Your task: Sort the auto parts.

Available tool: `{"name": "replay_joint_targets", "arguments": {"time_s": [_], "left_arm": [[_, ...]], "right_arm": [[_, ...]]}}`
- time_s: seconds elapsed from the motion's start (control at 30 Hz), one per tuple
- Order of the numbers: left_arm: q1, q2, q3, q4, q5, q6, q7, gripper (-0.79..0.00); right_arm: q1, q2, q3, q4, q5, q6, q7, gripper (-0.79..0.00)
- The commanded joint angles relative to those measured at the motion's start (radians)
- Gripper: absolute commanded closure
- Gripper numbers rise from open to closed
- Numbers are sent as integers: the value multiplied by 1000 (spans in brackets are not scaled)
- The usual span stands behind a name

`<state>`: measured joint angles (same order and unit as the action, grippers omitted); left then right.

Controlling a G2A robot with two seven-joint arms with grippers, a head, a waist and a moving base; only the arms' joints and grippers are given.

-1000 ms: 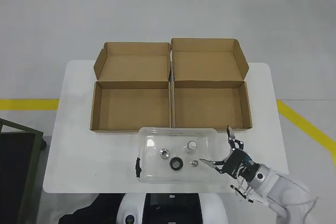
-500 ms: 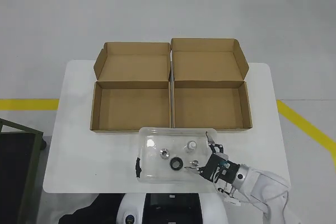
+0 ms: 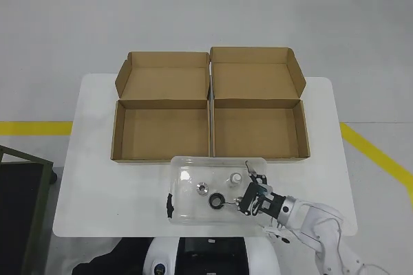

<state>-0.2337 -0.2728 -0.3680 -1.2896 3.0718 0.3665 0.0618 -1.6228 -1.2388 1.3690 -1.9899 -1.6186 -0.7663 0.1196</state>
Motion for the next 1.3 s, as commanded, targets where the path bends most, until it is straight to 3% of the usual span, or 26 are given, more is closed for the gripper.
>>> {"name": "replay_joint_targets", "arguments": {"time_s": [0.0, 0.17, 0.37, 0.6, 0.73, 0.77, 1.27], "left_arm": [[0, 0, 0, 0, 0, 0, 0, -785], [0, 0, 0, 0, 0, 0, 0, -785], [0, 0, 0, 0, 0, 0, 0, -785], [0, 0, 0, 0, 0, 0, 0, -785], [0, 0, 0, 0, 0, 0, 0, -785], [0, 0, 0, 0, 0, 0, 0, -785], [0, 0, 0, 0, 0, 0, 0, -785]], "right_arm": [[7, 1, -3, 4, 3, 3, 19, -653], [18, 5, -9, 9, 7, 17, 66, -582], [25, 11, -19, 12, -1, 23, 106, -406], [37, 17, -31, 19, -12, 38, 126, -265], [46, 20, -39, 24, -13, 43, 126, -89], [49, 20, -41, 24, -12, 43, 124, 0], [43, 38, 11, -80, 121, -4, 117, 0]]}}
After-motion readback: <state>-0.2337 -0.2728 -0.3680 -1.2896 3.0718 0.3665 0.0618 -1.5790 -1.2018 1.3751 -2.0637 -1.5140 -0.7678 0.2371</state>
